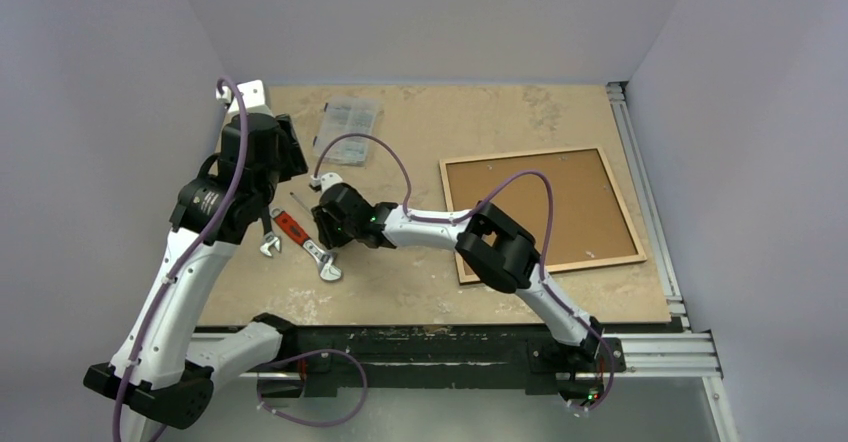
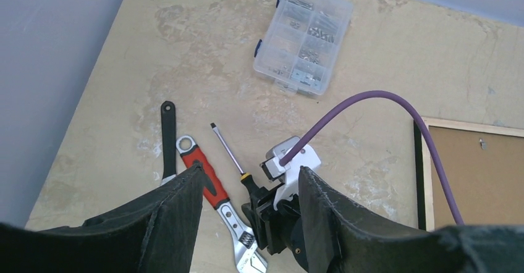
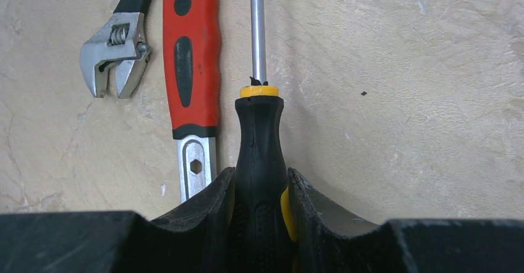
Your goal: Take the photo out of the frame
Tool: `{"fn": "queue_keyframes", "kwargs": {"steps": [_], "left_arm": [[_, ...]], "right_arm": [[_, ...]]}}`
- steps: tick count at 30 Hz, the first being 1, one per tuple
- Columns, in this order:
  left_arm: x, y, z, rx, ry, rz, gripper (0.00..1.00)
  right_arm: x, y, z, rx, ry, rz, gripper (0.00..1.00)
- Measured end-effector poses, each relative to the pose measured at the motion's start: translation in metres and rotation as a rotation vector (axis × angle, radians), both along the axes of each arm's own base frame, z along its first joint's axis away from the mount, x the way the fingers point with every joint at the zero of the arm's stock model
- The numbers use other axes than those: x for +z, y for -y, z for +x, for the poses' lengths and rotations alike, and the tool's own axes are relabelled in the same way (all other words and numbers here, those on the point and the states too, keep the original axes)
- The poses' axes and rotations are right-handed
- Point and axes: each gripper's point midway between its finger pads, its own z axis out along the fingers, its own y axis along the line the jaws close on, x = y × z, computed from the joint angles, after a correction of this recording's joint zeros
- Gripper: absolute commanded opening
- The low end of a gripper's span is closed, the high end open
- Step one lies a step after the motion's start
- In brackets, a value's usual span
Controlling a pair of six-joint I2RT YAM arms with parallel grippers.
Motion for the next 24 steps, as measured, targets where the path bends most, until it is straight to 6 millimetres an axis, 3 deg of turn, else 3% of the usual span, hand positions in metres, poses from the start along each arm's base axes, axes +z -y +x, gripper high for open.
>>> {"fn": "queue_keyframes", "kwargs": {"steps": [7,17,24], "left_arm": [[-0.0001,-0.0026,0.0001,0.011,0.000,0.001,0.55],[-0.0010,-0.0007,0.0006,0.006,-0.003,-0.009,0.54],[-0.0036,0.0068,0.0016,-0.031,-0.015,-0.029,0.62]], "right_arm": [[0.0000,0.0013,0.0035,-0.007,0.016,-0.015,0.42],[0.0007,0.0006,0.0062,-0.007,0.023,-0.028,0.44],[0.0044,-0.0017,0.0052,0.017,-0.013,-0.062,0.54]]}}
